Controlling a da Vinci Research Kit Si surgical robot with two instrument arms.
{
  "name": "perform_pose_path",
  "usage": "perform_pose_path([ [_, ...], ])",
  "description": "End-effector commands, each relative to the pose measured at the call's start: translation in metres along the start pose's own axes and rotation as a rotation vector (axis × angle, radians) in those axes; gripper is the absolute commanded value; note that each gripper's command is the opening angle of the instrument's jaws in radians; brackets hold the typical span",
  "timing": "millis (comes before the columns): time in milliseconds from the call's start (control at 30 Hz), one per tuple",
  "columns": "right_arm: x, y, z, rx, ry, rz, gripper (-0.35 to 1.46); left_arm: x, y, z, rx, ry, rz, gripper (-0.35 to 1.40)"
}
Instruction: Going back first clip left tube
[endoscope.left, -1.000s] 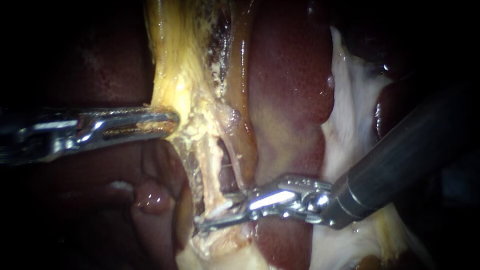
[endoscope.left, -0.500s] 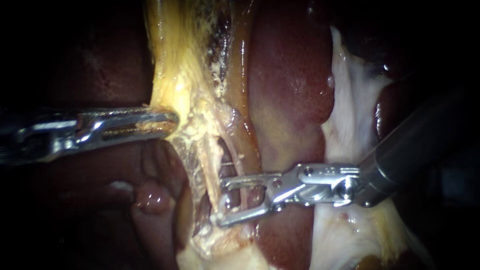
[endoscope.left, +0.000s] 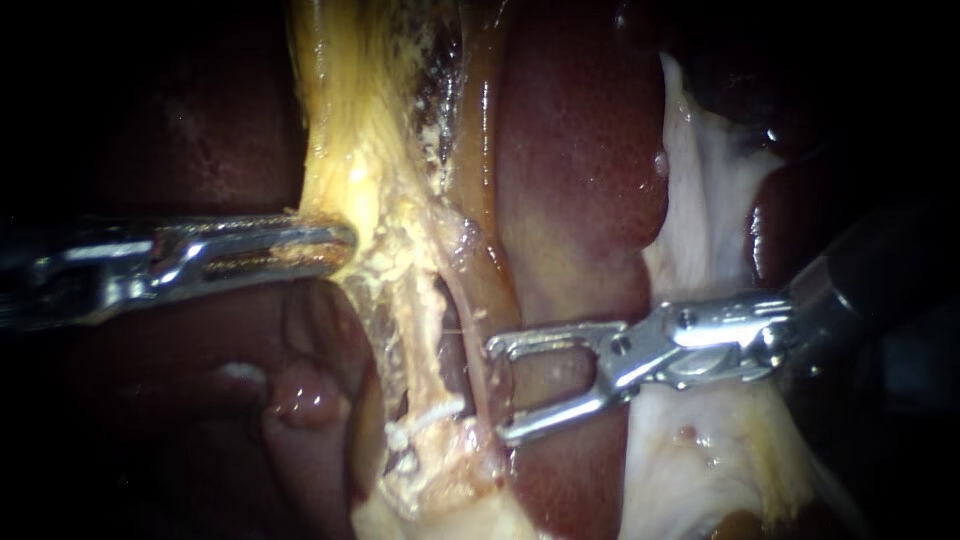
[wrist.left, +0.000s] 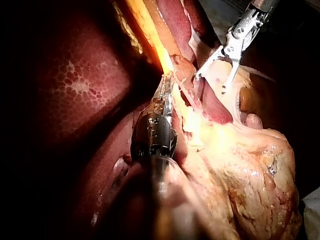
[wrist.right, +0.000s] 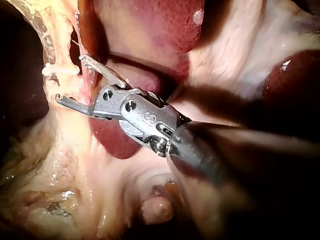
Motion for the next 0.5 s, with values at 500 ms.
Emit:
perform_pose_path([
  [500,0.0065,-0.0009,-0.0049,-0.010,0.108,-0.102,0.60,0.0004,0.0000,0.0005,-0.003,-0.002,0.001,-0.35],
])
